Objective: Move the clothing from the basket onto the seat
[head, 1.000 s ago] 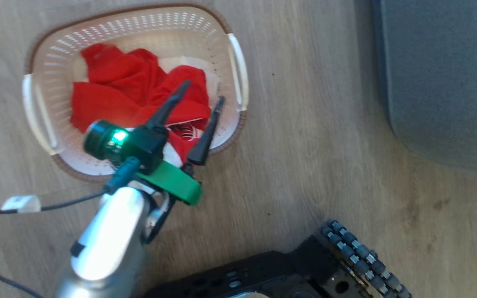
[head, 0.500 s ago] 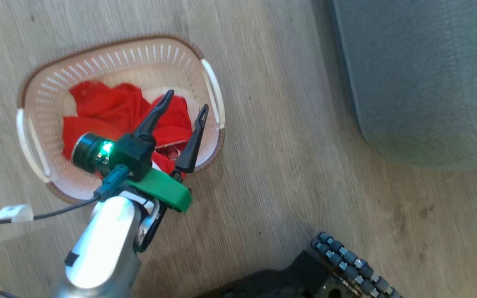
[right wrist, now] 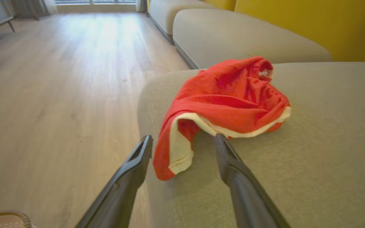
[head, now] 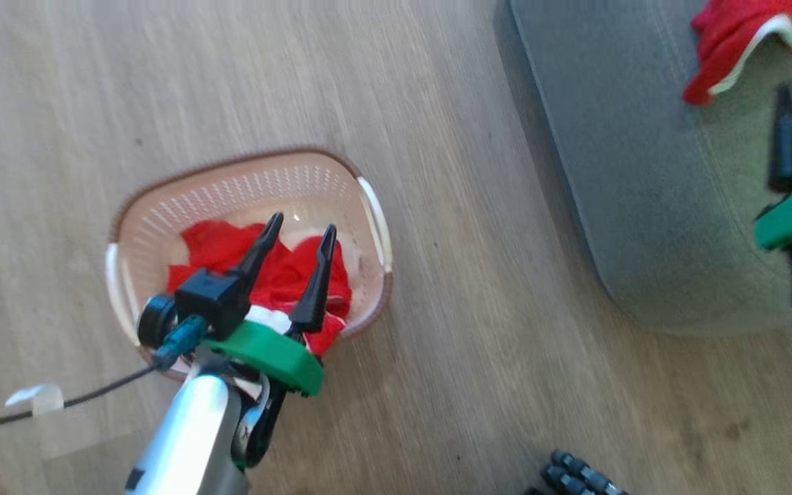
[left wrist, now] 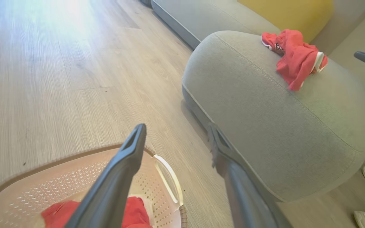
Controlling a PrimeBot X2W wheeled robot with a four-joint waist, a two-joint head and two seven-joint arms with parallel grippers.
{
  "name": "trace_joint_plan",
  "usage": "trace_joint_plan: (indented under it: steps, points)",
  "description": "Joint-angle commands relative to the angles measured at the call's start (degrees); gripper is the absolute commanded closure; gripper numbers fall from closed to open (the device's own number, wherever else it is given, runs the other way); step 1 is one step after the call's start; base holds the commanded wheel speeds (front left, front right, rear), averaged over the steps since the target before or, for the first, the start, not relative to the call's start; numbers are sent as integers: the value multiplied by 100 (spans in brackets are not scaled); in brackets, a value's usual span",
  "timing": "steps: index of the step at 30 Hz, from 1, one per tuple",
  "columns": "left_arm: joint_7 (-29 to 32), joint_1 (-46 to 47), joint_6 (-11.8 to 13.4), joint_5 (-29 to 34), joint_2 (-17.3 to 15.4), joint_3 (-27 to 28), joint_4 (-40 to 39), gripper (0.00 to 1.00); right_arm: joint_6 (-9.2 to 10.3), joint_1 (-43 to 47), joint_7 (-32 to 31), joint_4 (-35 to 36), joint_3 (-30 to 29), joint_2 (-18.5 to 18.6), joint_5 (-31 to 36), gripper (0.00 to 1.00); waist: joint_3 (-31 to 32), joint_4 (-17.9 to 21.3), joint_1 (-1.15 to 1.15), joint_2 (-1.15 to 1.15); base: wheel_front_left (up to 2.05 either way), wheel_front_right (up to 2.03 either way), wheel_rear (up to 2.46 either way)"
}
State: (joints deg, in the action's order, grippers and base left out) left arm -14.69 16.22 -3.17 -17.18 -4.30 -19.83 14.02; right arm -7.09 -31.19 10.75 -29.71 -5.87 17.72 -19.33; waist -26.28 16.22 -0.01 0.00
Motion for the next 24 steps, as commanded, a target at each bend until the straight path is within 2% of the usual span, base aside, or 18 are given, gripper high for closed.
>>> trace_joint_plan:
  steps: [1, 6, 11, 16, 24]
  points:
    - [-30, -147, 3, -57, 54, 242, -111, 0, -40, 308, -13, 530, 104, -56, 63, 0, 419, -307, 1, 0, 0, 0, 0]
    - [-30, -397, 14, -118, 116, 444, -48, 0, -40, 1056, 42, 1410, 117, -590, 405, 0, 894, -768, 1, 0, 0, 0, 0]
    - [-30, -688, 84, -141, 136, 671, -25, 0, -40, 1699, 126, 1835, 348, -1018, 661, 0, 1336, -1245, 1, 0, 0, 0, 0]
    - [-30, -962, 221, -138, 140, 1029, -67, 0, -40, 2075, 328, 1777, 393, -1254, 1016, 0, 1665, -1636, 1, 0, 0, 0, 0]
    - [-30, -1134, 242, -16, 141, 1509, -153, 0, -40, 2437, 416, 1446, 379, -1439, 1182, 0, 1996, -2006, 1, 0, 0, 0, 0]
